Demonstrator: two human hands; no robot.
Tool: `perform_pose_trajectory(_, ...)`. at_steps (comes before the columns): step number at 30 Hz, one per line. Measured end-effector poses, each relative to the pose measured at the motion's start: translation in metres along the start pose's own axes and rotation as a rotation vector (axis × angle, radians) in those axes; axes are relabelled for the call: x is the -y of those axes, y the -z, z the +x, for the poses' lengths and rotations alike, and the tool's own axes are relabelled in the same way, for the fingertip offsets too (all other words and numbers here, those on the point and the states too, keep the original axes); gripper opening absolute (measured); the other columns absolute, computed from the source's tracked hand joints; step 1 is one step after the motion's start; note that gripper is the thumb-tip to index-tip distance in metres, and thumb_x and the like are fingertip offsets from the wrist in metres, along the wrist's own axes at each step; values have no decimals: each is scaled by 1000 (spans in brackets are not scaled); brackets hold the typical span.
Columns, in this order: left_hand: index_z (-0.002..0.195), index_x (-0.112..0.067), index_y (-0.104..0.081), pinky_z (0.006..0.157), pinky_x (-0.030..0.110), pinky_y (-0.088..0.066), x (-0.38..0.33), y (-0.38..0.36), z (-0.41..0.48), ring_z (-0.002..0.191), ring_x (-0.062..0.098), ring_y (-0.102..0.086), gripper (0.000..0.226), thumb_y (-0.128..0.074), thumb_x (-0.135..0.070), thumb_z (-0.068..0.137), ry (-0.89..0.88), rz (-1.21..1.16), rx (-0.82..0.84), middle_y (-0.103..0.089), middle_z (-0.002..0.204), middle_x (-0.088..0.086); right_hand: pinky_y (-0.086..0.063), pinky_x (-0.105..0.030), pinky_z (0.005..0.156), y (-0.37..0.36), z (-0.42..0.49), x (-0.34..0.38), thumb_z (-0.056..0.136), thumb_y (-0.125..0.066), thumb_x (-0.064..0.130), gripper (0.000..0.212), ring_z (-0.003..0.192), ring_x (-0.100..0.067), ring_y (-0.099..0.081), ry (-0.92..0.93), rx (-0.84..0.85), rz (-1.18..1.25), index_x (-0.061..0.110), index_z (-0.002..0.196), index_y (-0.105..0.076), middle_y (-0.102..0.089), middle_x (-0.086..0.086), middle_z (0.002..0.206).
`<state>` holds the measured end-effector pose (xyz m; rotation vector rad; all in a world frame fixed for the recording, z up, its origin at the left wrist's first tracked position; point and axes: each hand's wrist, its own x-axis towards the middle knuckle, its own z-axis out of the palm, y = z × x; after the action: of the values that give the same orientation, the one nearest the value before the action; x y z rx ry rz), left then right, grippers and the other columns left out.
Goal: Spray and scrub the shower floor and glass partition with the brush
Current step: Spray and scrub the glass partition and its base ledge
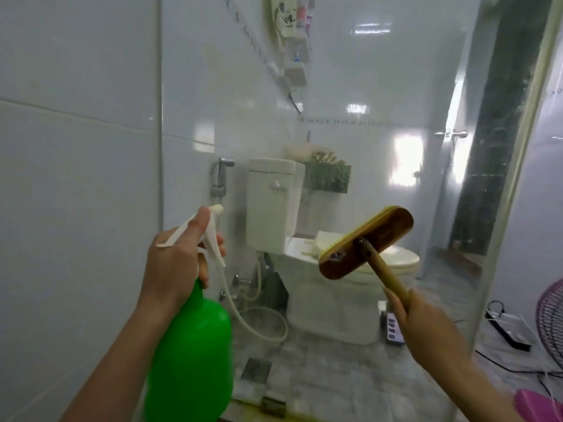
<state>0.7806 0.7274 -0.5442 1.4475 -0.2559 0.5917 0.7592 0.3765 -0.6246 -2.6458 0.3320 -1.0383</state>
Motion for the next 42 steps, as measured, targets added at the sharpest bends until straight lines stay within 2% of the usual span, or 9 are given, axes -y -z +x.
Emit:
perform_pose_trajectory(4,67,-7,-69,43,28,-42,7,-5,-12,35,17,-49,57,-52,-52,98,-7,22,27,-68,60,12,-52,-27,49,-3,2,9,80,-16,68,55,49,-11,-57,4,10,-20,22,77,-47,-56,2,61)
perform_pose_trajectory(8,76,-10,-75,37,24,-41,2,-16,-17,35,19,-48,56,-48,-58,87,-47,-26,110,-74,67,13,-50,-22,48,-4,0,16,79,-15,69,55,48,-9,-56,24,-7,3,23,78,-47,-56,4,60)
perform_pose_trajectory(11,70,-7,-72,39,25,-42,-5,-28,-5,34,14,-48,57,-51,-53,96,-12,-68,75,-70,61,13,-49,-23,47,0,-3,16,79,-18,68,51,48,-11,-56,-3,4,1,25,77,-45,-56,3,61)
perform_pose_trajectory(15,75,-15,-75,38,22,-43,-20,-37,13,36,13,-51,47,-53,-47,101,47,-81,103,-76,75,3,-47,-20,49,4,3,48,84,-22,64,50,52,-8,-56,-53,9,29,22,81,-48,-56,4,63)
perform_pose_trajectory(20,88,-18,-75,42,24,-46,-23,-15,16,37,11,-51,42,-49,-48,100,17,-66,99,-78,86,-5,-40,-20,50,5,39,123,96,-33,53,41,61,-10,-59,-43,42,268,18,87,-53,-59,1,70)
perform_pose_trajectory(28,82,-19,-77,45,26,-44,12,14,14,35,16,-49,42,-51,-46,101,18,-24,36,-79,85,-5,-53,-35,57,-23,-14,83,89,-31,60,48,61,-13,-59,-156,-15,312,19,80,-56,-59,-2,66)
perform_pose_trajectory(32,84,-21,-77,41,22,-43,20,22,18,37,16,-50,41,-51,-46,102,7,-36,-3,-79,87,-3,-43,-23,52,-11,36,135,93,-32,57,49,58,-12,-56,-51,-49,366,16,81,-56,-57,1,65)
perform_pose_trajectory(36,85,-24,-77,41,19,-43,24,22,24,44,19,-52,39,-50,-47,102,-11,-26,-26,-78,88,1,-43,-21,53,2,91,188,96,-32,56,46,58,-12,-55,57,-73,396,17,85,-53,-55,1,67)
perform_pose_trajectory(42,88,-20,-77,40,21,-43,33,29,30,33,11,-50,41,-49,-47,104,-20,-60,-74,-77,85,2,-36,-20,45,-48,-10,102,93,-35,54,46,51,-11,-50,-148,-52,374,17,73,-53,-52,0,59)
